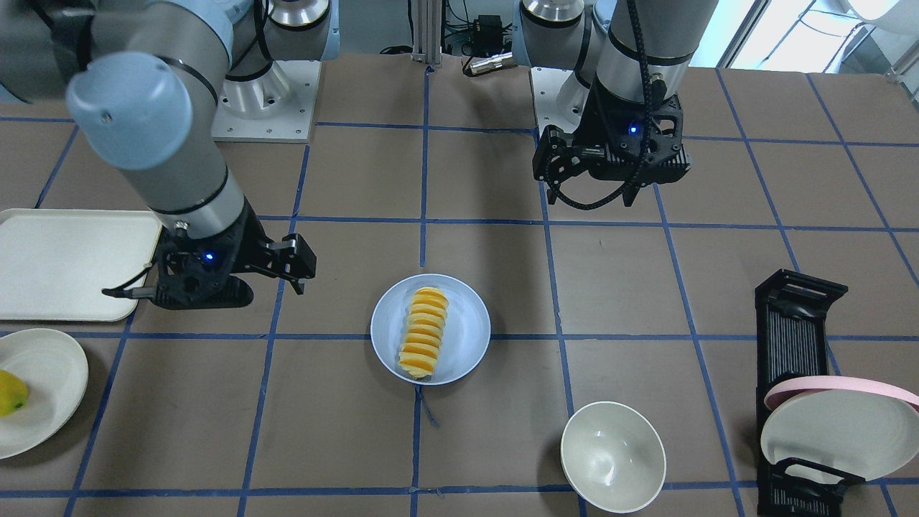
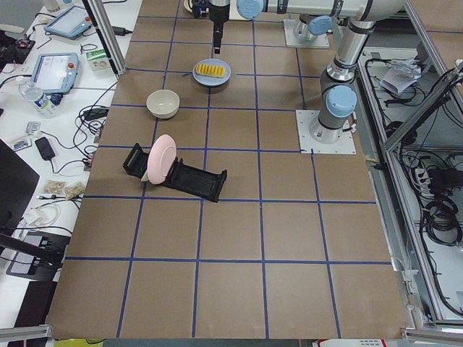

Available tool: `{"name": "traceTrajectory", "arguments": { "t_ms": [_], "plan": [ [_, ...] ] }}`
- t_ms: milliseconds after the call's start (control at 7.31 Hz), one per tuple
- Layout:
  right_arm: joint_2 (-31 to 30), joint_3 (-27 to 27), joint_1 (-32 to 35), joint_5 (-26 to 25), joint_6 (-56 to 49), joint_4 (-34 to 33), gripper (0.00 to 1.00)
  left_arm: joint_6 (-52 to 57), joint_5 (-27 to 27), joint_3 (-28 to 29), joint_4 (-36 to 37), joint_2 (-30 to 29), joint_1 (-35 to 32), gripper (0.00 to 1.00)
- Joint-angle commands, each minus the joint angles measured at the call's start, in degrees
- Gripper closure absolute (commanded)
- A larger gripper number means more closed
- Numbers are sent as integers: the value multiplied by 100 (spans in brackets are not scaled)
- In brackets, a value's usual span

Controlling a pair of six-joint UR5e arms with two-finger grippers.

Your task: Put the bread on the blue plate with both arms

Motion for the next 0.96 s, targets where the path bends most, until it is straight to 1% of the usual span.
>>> {"name": "traceTrajectory", "arguments": {
  "t_ms": [0,274,411,547,684,821],
  "plan": [
    [-637,-126,-45,28,-464,315,0,2,5,2,39,11,2,0],
    [-507,-223,-54,-182,-489,384,0,2,5,-7,48,3,2,0],
    [-463,-277,-62,-408,-438,663,0,2,5,-15,100,2,2,0],
    [-454,-347,-71,-463,-437,796,0,2,13,-24,162,-6,2,0],
    [-367,-582,-71,-420,-437,798,0,2,5,-24,162,-6,2,0],
    [-201,-828,-45,-428,-402,1224,0,2,5,-33,206,-32,2,0]
  ]
}}
